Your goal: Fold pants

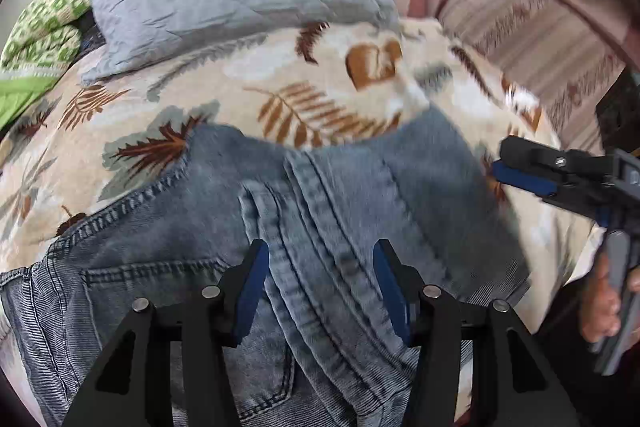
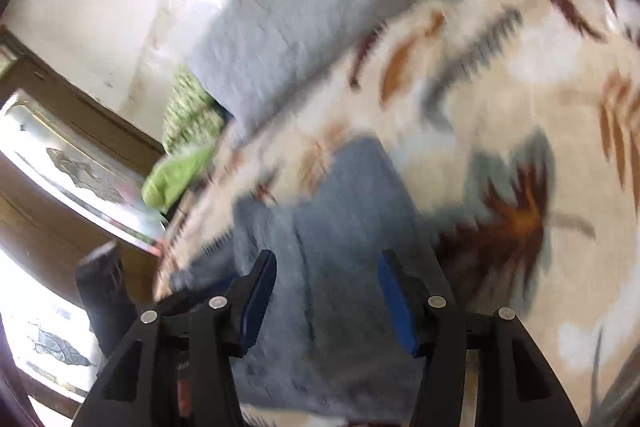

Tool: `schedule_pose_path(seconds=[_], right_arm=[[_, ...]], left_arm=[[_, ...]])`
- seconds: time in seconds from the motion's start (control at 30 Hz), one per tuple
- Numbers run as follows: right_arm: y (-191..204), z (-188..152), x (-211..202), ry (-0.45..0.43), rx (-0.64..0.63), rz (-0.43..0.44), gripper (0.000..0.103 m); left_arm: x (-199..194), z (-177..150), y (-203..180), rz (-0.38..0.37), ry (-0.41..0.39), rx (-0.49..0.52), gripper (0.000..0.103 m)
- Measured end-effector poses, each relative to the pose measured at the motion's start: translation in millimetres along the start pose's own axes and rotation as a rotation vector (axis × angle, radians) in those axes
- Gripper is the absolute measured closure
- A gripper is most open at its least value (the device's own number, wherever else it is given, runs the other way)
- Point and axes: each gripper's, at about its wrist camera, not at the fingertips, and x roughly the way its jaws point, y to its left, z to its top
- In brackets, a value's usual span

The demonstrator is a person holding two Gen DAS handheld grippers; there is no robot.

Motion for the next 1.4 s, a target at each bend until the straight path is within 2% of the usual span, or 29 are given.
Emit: schedule_pose_path(seconds=[0.13, 0.2, 0.27, 0.33, 0.4, 0.5, 0.63, 0.73, 0.77, 0.87, 1.07, 1.2, 1.4], right_arm=[[18.3, 22.2, 23.6, 0.009, 0.005, 0.038, 0.046], [15.4, 29.2, 39.1, 0.041, 0.019, 0.067, 0.046], [6.6, 33.0, 66.4, 0.14, 0.067, 0.06, 0.047], [-12.6, 27.3, 88.0, 0.234, 0.142, 0.004, 0.047], [-19.5, 28.1, 89.9, 0.235, 0.191, 0.035, 0.047], [-14.7, 29.8, 82.1, 0.24, 0.167, 0.037, 0.047], [-9.3, 28.8, 57.2, 0.173, 0.137, 0.065, 0.047], [-2.5, 28.8, 32.8, 0.093, 0.118, 0.095, 0.047], [0.6, 28.0, 24.5, 0.068, 0.108, 0.085, 0.047], [18.5, 20.0, -7.2, -0.018, 0.015, 0.041, 0.046], [77.3, -8.5, -52.4, -0.22, -0.31, -0.077, 0.043], [97.2, -26.6, -58.0, -0.259, -0.386, -0.1, 0.043], [111.1, -47.4, -52.5, -0.244, -0.442, -0.118, 0.042]], left_arm=[[0.1, 7.2, 3.3, 0.019, -0.009, -0.049, 0.048], [8.0, 5.6, 2.2, 0.036, 0.027, -0.063, 0.048], [21.0, 0.3, 1.9, 0.052, 0.089, -0.078, 0.048], [31.5, -4.9, 0.5, 0.085, 0.127, -0.078, 0.048], [34.9, -4.8, -1.5, 0.105, 0.136, -0.082, 0.047], [32.0, 1.1, -3.7, 0.113, 0.145, -0.101, 0.047], [8.2, 5.3, -4.2, 0.101, 0.09, -0.123, 0.047], [-18.0, 3.3, 2.1, 0.136, 0.033, -0.139, 0.046], [-25.5, 1.4, 6.7, 0.154, 0.019, -0.15, 0.041], [-51.9, -8.0, 26.6, 0.237, -0.036, -0.204, 0.029], [-105.9, -30.9, 62.2, 0.433, -0.191, -0.332, 0.017], [-127.2, -44.2, 72.9, 0.521, -0.27, -0.345, 0.012], [-133.2, -59.2, 76.9, 0.586, -0.284, -0.313, 0.012]])
